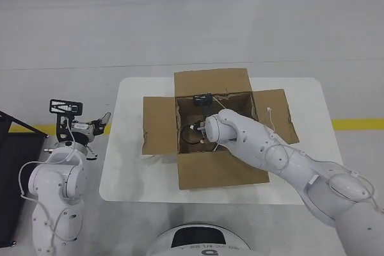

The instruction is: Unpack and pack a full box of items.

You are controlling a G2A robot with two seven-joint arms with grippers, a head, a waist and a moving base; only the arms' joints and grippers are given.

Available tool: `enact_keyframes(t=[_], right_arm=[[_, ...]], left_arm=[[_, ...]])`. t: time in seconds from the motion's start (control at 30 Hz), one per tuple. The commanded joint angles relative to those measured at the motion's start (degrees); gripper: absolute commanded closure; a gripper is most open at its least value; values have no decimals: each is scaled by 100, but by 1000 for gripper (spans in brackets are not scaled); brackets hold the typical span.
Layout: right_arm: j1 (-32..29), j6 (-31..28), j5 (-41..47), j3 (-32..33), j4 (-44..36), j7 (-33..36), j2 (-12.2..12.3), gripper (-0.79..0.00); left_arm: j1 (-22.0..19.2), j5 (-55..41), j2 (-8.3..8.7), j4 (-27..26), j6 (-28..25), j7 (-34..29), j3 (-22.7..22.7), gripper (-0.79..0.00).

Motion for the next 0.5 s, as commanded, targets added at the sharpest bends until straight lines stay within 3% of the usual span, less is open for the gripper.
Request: enact_keyframes(t=[0.0,0.13,0.17,0.27,0.47], right_arm=[[-49,-64,-16,26,63,-65,8,-785],[-152,-99,-117,157,105,-69,37,-785],[-179,-105,-152,181,103,-46,48,-686],[-259,-113,-273,249,91,-4,74,-573],[-398,-137,-514,363,71,-9,86,-459]], left_arm=[[-1,0,0,1,0,-1,0,-785],[-1,0,0,1,0,-1,0,-785],[-1,0,0,1,0,-1,0,-785],[-1,0,0,1,0,-1,0,-785],[-1,0,0,1,0,-1,0,-785]])
